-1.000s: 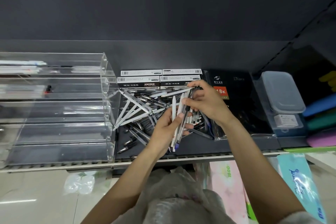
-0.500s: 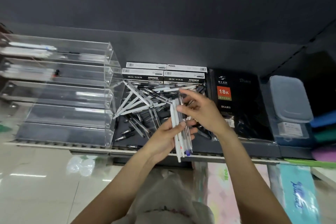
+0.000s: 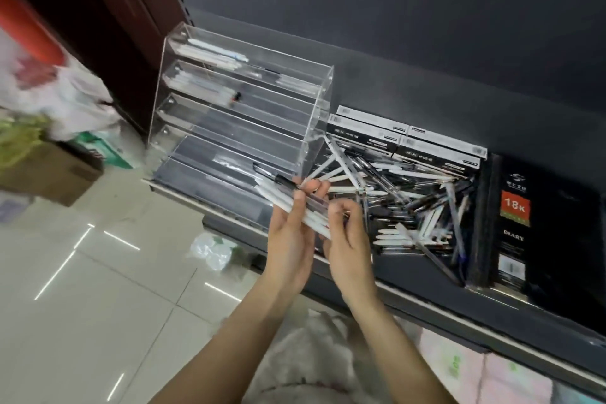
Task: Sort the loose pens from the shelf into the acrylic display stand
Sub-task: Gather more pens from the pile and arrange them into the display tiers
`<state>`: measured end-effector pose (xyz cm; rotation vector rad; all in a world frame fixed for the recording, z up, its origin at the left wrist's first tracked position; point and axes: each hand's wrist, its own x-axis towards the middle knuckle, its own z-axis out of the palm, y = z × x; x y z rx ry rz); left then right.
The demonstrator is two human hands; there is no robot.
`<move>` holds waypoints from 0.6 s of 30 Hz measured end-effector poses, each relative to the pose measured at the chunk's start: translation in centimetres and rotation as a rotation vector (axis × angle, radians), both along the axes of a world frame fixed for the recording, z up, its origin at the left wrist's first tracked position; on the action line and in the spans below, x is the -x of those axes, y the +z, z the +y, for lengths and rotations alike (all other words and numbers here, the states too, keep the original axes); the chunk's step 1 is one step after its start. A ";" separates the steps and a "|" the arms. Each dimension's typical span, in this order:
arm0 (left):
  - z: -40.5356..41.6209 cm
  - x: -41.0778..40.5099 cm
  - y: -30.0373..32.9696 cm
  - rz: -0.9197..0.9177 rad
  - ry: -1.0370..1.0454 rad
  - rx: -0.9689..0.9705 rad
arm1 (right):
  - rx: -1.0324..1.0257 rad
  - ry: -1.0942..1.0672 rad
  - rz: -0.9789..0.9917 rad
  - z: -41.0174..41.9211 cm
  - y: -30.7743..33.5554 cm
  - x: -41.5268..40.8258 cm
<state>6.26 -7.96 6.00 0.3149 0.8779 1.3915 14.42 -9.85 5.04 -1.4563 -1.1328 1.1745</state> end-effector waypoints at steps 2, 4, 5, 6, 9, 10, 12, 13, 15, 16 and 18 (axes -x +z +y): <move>0.1 1.7 0.2 0.061 0.021 -0.013 | -0.040 -0.037 -0.026 0.8 0.3 2.0; 0.6 4.0 0.5 0.140 0.014 -0.008 | -0.058 -0.064 -0.033 1.7 0.4 3.9; 0.9 5.4 0.8 0.186 -0.004 -0.001 | -0.069 -0.070 -0.045 2.3 0.5 4.9; 1.4 7.0 0.7 0.239 -0.032 0.014 | -0.080 -0.071 -0.062 2.8 0.5 5.9; 3.5 12.3 0.7 0.376 -0.140 0.067 | -0.109 -0.062 -0.049 4.7 0.5 9.3; 4.4 14.2 0.5 0.411 -0.182 0.074 | -0.121 -0.056 -0.036 5.4 0.5 10.6; 6.2 17.8 0.4 0.438 -0.228 0.071 | -0.128 -0.049 -0.041 6.8 0.6 13.4; 7.1 19.5 0.4 0.445 -0.236 0.074 | -0.124 -0.044 -0.060 7.5 0.8 14.7; 8.9 22.5 0.4 0.479 -0.247 0.079 | -0.124 -0.012 -0.133 8.9 1.2 16.6; 9.8 23.7 0.2 0.497 -0.263 0.072 | -0.127 0.013 -0.174 9.6 1.4 17.2; 11.1 25.6 0.2 0.506 -0.316 0.050 | -0.121 0.066 -0.256 10.9 1.9 17.8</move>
